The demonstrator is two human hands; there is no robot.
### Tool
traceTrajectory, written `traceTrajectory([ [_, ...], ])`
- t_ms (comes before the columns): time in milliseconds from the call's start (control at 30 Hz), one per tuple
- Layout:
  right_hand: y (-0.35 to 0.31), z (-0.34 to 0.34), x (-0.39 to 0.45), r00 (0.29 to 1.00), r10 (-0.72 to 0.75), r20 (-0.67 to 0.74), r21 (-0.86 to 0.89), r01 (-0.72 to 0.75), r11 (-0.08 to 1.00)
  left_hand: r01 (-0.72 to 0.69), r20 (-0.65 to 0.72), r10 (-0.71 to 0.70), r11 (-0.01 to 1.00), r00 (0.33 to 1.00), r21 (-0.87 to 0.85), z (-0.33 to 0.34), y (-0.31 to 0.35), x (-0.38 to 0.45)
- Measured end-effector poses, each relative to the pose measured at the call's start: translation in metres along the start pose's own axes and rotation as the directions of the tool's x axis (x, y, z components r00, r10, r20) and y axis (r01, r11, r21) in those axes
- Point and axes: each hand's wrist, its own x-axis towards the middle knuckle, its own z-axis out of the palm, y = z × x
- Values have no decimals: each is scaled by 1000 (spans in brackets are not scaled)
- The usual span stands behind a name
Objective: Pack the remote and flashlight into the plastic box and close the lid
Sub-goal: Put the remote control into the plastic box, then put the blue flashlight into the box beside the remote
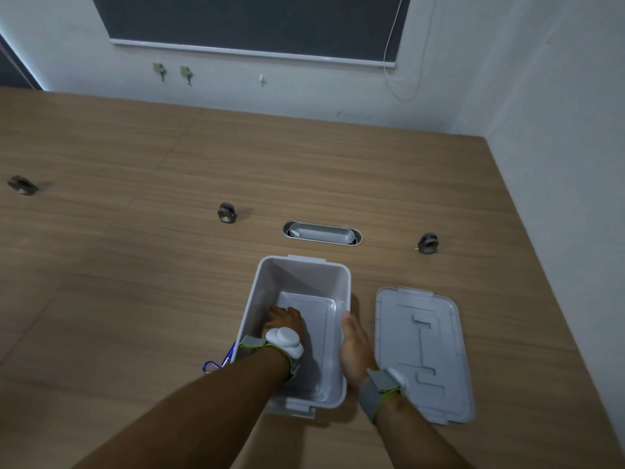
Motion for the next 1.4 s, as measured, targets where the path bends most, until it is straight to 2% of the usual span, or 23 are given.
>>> traceTrajectory([
  [67, -1, 0, -1, 1000, 3, -5, -7, -3, 1000, 11, 14, -10, 997, 1000, -82, -3, 5, -5],
  [100, -1, 0, -1, 1000, 0, -4, -16, 0, 1000, 55, 118, -41, 992, 992, -118, -7, 3, -8],
  [133, 0, 1, -2, 1000, -3, -5, -17, 3, 1000, 118, 280, -64, 976, 958, -184, -11, 0, -9],
  [167, -1, 0, -2, 1000, -12, -12, -20, 12, 1000, 155, 355, -71, 965, 932, -214, -11, -2, -7],
  [200, -2, 0, -2, 1000, -6, -17, -16, 6, 1000, 142, 275, -78, 964, 958, -224, 0, -6, -5],
  [233, -3, 0, -2, 1000, -4, -17, -16, 4, 1000, 68, 122, -45, 979, 992, -190, 5, -7, -6],
  [267, -3, 0, -3, 1000, -3, -14, -18, 3, 1000, 44, 63, -35, 988, 997, -147, -3, -4, -7],
  [300, -4, 1, -4, 1000, -8, -10, -24, 8, 1000, 102, 178, -87, 992, 980, -79, -16, -5, -15],
  [333, -4, 1, -5, 1000, -1, -8, -26, 1, 1000, 170, 406, -140, 985, 903, -39, -34, -7, -25],
  [367, -5, 0, -6, 1000, 4, -9, -30, -5, 1000, 198, 447, -160, 979, 880, -39, -45, -6, -29],
  [400, -6, 1, -7, 1000, 12, -7, -29, -12, 1000, 217, 426, -184, 976, 886, -31, -51, -4, -32],
  [433, -7, 1, -8, 1000, 8, -1, -26, -8, 1000, 136, 344, -119, 990, 931, -26, -52, -8, -32],
  [467, -9, -1, -8, 1000, 8, 7, -22, -8, 1000, 56, 331, -50, 998, 942, -9, -58, -11, -27],
  [533, -12, -1, -12, 1000, -6, 27, -31, 7, 1000, -121, 354, 133, 991, 926, -55, -80, -19, -20],
  [600, -15, -1, -16, 999, -21, 39, -38, 22, 999, -227, 257, 262, 961, 930, -158, -108, -25, -10],
  [633, -16, -1, -18, 999, -26, 44, -38, 27, 999, -234, 119, 265, 945, 957, -227, -120, -31, -7],
  [700, -20, 0, -21, 999, -27, 37, -36, 28, 999, -170, -125, 129, 895, 984, -412, -141, -45, 2],
  [767, -22, 1, -23, 999, -29, 21, -27, 29, 999, -80, -170, -24, 813, 985, -577, -152, -71, 11],
  [833, -24, 0, -24, 1000, -19, 3, -23, 19, 1000, -5, -135, -105, 770, 985, -638, -145, -101, 20],
  [1000, -28, 3, -26, 999, -3, -44, -41, 1, 999, 122, 102, -80, 848, 992, -515, -75, -162, -11],
  [1100, -29, 7, -27, 998, -21, -61, -59, 17, 998, 123, 204, -37, 896, 978, -426, -47, -173, -40],
  [1267, -29, 5, -28, 998, -24, -65, -120, 16, 993, -35, 197, 79, 975, 977, -221, -25, -169, -77],
  [1400, -29, 6, -29, 996, -5, -87, -142, -8, 990, -4, 213, 44, 983, 976, -183, -19, -170, -71],
])
